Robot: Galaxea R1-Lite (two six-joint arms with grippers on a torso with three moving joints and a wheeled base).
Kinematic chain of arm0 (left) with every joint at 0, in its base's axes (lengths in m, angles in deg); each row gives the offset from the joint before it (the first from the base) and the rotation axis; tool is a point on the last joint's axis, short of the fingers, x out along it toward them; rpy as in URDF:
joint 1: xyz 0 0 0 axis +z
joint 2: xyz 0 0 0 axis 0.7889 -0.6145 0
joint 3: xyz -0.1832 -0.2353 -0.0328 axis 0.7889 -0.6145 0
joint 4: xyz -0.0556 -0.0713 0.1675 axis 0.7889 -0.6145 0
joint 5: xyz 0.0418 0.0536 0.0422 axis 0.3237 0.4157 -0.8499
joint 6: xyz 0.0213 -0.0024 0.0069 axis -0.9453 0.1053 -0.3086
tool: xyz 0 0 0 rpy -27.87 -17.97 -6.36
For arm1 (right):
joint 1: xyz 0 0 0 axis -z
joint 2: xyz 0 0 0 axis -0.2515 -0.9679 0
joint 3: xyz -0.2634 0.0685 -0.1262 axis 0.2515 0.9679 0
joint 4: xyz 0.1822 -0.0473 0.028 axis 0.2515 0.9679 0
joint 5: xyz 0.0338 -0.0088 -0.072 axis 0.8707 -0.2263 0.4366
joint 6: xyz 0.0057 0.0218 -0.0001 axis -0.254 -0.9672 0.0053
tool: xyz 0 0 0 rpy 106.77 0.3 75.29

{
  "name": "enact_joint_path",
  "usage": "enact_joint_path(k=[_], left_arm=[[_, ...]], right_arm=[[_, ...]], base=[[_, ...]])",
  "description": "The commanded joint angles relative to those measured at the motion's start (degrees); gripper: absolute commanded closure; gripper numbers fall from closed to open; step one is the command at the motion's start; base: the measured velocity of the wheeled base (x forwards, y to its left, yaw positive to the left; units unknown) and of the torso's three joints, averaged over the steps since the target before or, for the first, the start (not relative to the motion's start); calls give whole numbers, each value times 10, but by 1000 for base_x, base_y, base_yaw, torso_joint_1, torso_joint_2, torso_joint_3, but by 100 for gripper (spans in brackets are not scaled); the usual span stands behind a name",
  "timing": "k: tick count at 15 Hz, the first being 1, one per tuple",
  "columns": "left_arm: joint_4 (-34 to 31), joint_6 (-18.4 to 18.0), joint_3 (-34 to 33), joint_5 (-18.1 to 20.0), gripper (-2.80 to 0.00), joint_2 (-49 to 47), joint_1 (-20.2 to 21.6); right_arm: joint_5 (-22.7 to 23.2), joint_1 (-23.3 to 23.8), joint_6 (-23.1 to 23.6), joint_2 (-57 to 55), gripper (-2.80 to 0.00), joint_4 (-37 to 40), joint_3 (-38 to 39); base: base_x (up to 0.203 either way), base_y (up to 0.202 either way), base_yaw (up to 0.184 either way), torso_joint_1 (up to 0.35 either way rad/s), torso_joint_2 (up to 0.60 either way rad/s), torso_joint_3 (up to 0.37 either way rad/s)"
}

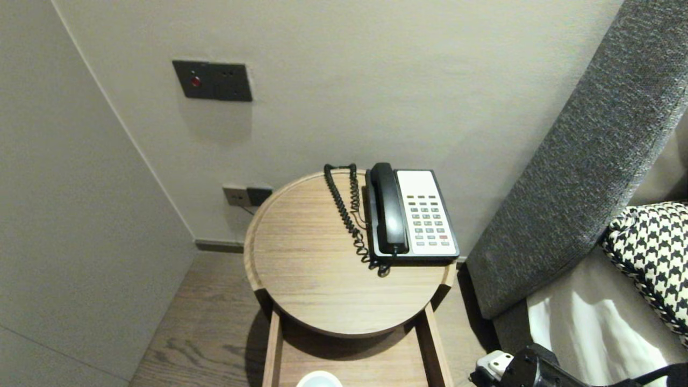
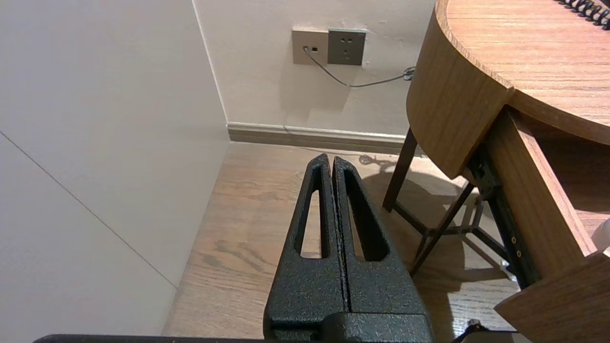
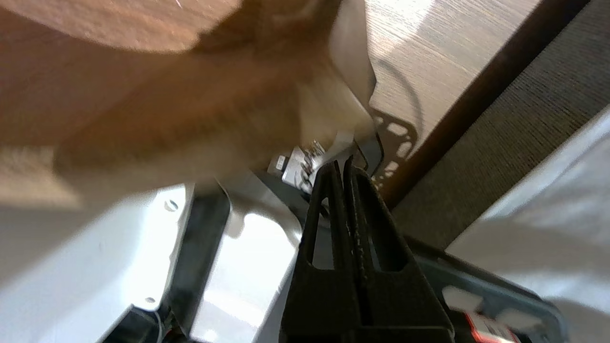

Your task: Close the nightstand drawer

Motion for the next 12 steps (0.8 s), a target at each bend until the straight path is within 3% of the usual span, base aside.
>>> enact_joint_path(k=[1,12], left_arm=[[0,0,0,0,0,1,0],[0,0,0,0,0,1,0]], right_arm=[[-1,-1,-1,-49,0,-28,-4],[-8,29,34,-76,0,-55,-80]], base=[[0,0,0,0,0,0],[0,0,0,0,0,0]])
